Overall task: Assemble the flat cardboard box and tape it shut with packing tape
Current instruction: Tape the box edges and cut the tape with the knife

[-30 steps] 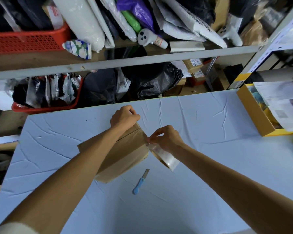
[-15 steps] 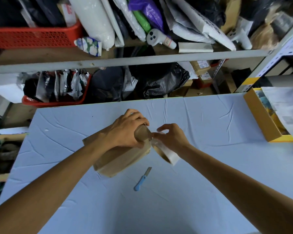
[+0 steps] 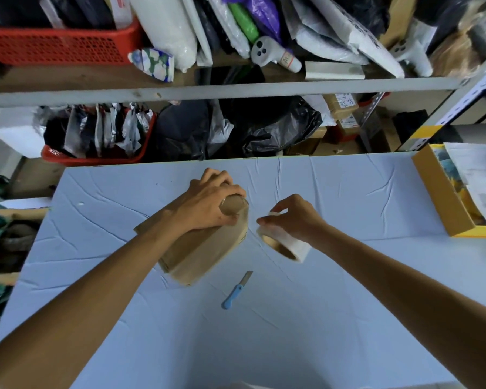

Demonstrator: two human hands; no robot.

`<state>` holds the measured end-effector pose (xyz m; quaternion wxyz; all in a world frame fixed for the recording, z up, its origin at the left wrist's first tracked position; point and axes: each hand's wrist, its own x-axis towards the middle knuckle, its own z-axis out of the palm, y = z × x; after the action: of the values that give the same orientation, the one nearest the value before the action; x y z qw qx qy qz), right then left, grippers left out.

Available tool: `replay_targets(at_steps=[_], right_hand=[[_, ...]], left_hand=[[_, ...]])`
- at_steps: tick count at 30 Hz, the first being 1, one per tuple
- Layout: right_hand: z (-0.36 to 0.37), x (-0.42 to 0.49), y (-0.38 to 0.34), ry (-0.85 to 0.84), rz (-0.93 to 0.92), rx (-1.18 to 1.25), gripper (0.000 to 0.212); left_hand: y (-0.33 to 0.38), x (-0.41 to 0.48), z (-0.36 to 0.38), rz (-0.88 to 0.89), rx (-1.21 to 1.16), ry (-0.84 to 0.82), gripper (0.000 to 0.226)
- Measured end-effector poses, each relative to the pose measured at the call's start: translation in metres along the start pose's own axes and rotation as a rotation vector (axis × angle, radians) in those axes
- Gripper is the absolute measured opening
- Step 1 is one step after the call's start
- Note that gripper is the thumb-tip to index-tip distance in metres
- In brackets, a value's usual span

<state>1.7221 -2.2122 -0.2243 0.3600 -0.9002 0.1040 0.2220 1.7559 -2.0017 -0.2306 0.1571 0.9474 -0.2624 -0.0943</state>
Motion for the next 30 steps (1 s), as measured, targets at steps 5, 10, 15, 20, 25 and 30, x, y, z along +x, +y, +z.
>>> replay_targets(at_steps=[5, 10, 15, 20, 25, 30], right_hand=[[-0.008, -0.001, 0.006, -0.025, -0.113, 0.116, 0.029], [-0.002, 0.007, 0.023, -0.090, 0.018, -0.004, 0.036], [-0.002, 0.006, 0.034, -0.016, 0.037, 0.010, 0.044], [-0.019, -0.003, 0.033, -0.005, -0.121, 0.122, 0.033], [-0.020, -0.004, 0.038, -0.067, -0.118, 0.092, 0.022], [-0.013, 0.002, 0.031, -0.150, 0.000, 0.060, 0.024]], left_hand=[[-0.001, 0.002, -0.001, -0.026, 0.003, 0.012, 0.043], [-0.003, 0.000, -0.003, -0.018, -0.017, 0.003, 0.040], [-0.001, 0.000, -0.003, -0.014, -0.003, -0.038, 0.043], [0.000, 0.002, -0.002, -0.011, 0.013, -0.054, 0.034], [0.001, 0.000, -0.001, -0.005, 0.034, -0.046, 0.035], [0.005, 0.000, -0.001, -0.006, 0.040, -0.063, 0.036]])
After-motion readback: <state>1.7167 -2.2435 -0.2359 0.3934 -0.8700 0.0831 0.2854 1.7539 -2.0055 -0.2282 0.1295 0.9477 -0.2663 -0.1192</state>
